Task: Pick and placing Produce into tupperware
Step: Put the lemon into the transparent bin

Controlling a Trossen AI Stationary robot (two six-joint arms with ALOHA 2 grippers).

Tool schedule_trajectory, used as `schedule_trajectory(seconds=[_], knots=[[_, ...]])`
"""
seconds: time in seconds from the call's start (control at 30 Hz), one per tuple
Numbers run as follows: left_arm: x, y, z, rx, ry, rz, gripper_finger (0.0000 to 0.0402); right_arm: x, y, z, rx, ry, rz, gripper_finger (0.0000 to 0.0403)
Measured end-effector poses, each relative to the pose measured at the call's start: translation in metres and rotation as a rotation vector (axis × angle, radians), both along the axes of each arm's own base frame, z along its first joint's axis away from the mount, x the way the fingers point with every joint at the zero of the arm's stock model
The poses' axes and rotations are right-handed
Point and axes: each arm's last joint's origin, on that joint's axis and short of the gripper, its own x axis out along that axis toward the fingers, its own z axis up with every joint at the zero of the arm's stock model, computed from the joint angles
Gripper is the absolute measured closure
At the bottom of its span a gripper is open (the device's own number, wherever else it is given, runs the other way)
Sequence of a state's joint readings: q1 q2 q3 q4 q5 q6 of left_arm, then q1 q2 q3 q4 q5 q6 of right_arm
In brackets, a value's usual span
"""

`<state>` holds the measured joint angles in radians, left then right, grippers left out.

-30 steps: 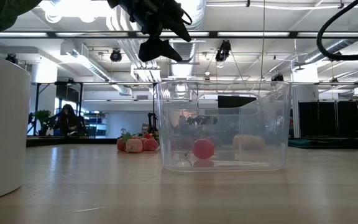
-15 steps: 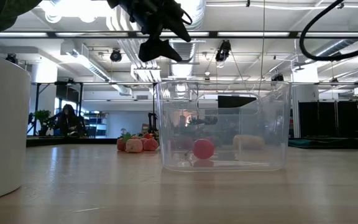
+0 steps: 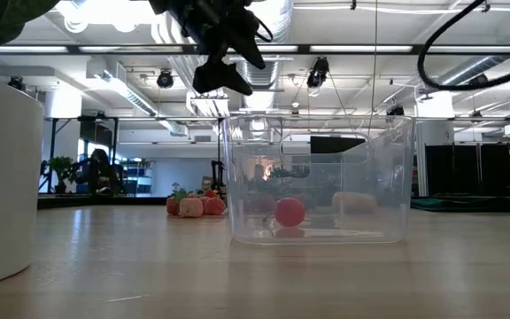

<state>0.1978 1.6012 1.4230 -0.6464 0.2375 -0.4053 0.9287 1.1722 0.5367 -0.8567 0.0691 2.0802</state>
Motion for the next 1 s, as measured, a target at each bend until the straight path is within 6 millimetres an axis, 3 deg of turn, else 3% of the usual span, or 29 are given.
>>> schedule_trajectory(seconds=[0.43,0.73,1.0], knots=[[-0.002,-0.001,-0.012,-0.025,0.036,-0.006,0.0162,0.002,0.002,0.003,-0.064,-0.019,0.581,0.0094],[-0.002,-0.001,-0.012,-0.026,0.036,-0.007,0.0162,0.004,0.006,0.020,-0.019,-0.056,0.504,0.0099],[-0.002,-0.001,-0.012,-0.026,0.028,-0.004,0.0162,0.001,0.001,0.013,-0.051,-0.025,0.563,0.0097]])
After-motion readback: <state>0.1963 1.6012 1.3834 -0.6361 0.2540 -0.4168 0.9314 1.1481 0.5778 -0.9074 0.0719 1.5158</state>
